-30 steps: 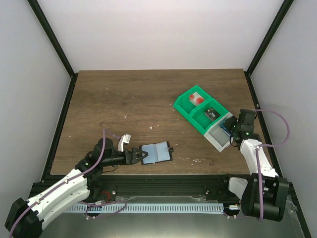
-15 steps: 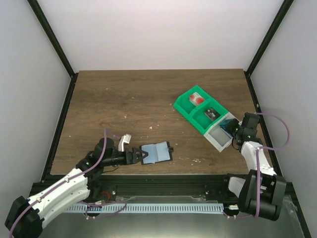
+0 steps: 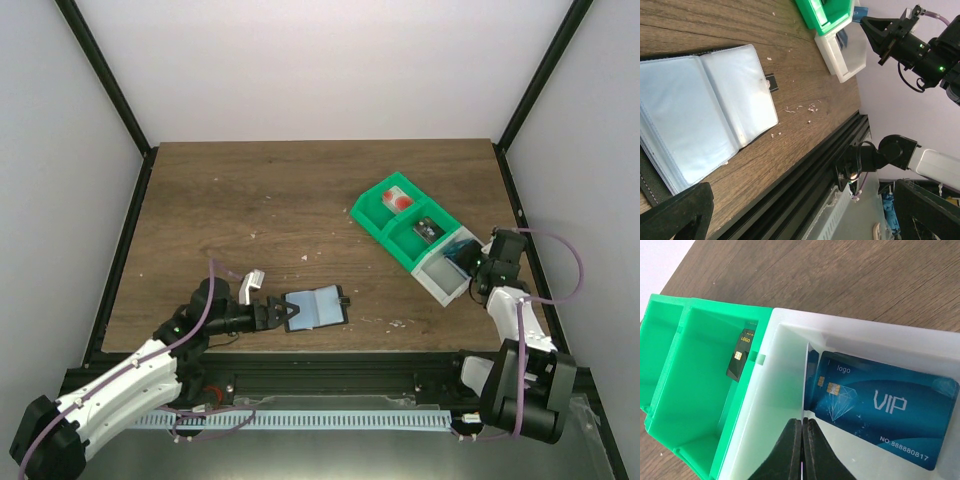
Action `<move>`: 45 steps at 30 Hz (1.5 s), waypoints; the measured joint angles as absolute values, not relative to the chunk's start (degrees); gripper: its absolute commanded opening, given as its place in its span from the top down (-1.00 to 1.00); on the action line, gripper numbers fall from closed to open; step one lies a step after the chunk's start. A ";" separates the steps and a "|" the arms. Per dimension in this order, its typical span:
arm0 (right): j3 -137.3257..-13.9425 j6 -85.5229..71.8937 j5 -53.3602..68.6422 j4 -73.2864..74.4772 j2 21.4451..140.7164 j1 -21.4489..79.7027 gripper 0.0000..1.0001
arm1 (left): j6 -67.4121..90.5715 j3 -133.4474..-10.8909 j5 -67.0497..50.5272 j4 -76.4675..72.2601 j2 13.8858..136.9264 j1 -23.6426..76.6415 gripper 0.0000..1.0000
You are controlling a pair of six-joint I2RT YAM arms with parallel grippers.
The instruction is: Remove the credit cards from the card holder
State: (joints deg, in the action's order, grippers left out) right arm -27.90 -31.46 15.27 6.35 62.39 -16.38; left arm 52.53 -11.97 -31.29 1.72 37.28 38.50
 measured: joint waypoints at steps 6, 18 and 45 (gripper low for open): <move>-27.18 -30.37 16.08 5.96 62.39 -18.02 0.98 | 52.69 -11.97 -31.31 1.37 37.45 38.50 -0.99; -26.94 -29.28 16.05 6.20 62.39 -18.81 0.80 | 52.95 -11.99 -31.35 1.32 37.60 38.50 -0.99; -30.41 -30.39 12.67 12.56 58.78 -18.96 0.54 | 53.69 -11.44 -31.27 0.12 38.04 38.50 -1.00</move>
